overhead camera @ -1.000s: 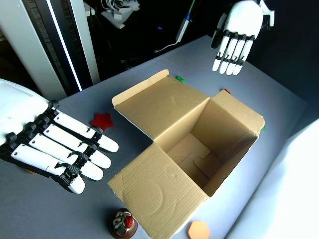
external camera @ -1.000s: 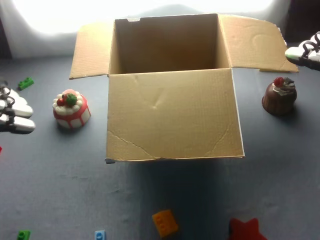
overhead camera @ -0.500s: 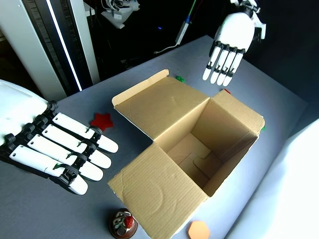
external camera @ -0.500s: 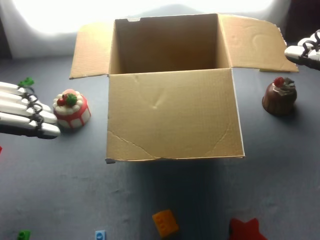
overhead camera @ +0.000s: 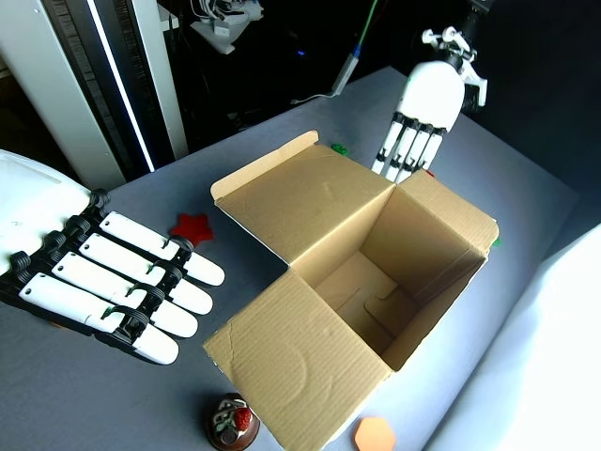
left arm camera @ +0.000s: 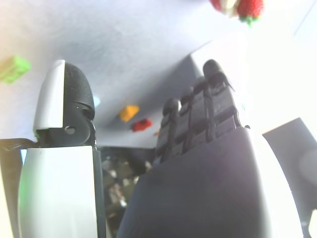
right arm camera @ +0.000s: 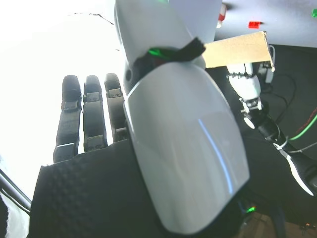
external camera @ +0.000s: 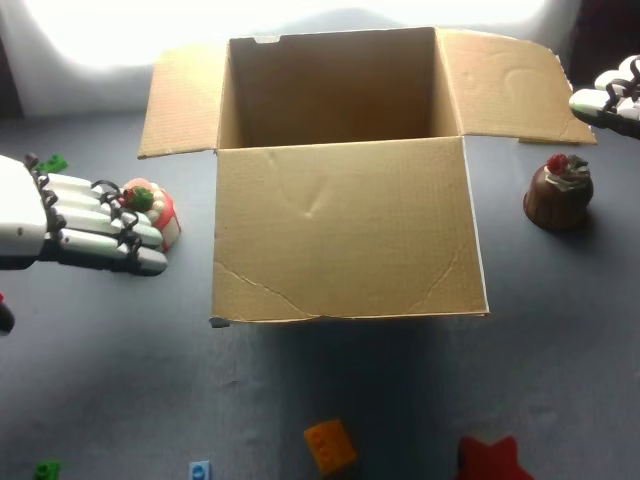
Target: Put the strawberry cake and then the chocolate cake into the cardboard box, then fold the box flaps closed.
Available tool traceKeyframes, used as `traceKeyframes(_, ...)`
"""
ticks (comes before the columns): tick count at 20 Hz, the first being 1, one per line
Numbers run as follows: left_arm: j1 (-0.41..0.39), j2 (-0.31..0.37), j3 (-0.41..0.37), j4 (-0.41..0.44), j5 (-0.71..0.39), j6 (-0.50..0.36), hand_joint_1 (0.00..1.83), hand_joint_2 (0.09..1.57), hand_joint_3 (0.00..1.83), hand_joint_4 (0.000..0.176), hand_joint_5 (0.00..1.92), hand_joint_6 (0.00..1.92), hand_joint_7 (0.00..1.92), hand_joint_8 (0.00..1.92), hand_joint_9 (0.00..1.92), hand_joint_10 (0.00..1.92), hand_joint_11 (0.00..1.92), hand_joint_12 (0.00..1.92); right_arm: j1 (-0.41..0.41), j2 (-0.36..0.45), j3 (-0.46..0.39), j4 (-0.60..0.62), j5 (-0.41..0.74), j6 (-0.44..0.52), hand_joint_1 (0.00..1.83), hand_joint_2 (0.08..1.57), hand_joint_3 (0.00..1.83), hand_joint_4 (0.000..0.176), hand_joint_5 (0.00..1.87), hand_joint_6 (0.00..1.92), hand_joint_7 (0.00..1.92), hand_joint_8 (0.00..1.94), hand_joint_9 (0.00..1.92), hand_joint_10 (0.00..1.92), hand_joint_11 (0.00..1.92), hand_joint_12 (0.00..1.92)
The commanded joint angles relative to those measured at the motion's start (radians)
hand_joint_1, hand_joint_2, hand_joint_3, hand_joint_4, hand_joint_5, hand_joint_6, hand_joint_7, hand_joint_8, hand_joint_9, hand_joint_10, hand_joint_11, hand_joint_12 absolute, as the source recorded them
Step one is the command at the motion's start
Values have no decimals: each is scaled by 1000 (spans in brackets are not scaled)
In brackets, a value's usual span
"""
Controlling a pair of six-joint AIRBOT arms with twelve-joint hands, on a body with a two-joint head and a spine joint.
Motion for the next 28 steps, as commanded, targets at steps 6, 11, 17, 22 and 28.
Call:
traceKeyframes(6, -10, -73, 87, -84, 4, 19, 1257, 1063, 5, 23, 41, 1, 48, 2, 53, 5, 0, 550, 12, 12, -1, -5, 114, 1, 1160, 1081, 12, 23, 0, 0, 0, 0, 61, 2, 0, 393)
traceKeyframes(11, -40, -145, 185, -84, 7, 18, 1268, 1067, 3, 25, 43, 1, 26, 0, 32, 0, 0, 525, 12, 11, -1, -5, 114, 1, 1169, 1092, 16, 28, 0, 0, 4, 1, 50, 3, 0, 261)
traceKeyframes(17, -73, -127, 171, -75, -6, 1, 1265, 1086, 6, 41, 2, 0, 7, 0, 13, 0, 0, 424, 12, 12, -1, -5, 114, 1, 1194, 1068, 5, 30, 0, 0, 8, 1, 75, 8, 0, 407)
traceKeyframes(22, -73, -115, 157, -57, -8, 5, 1275, 1078, 1, 41, 11, 3, 0, 0, 10, 3, 0, 446, 12, 11, -1, -5, 114, 1, 1180, 1081, 11, 32, 0, 0, 4, 0, 69, 4, 0, 345)
traceKeyframes(28, -75, -174, 224, -37, -2, 6, 1263, 1084, 2, 42, 0, 0, 0, 0, 0, 0, 0, 397, 13, 11, -1, -5, 114, 1, 1171, 1089, 14, 27, 0, 0, 0, 0, 51, 1, 0, 324)
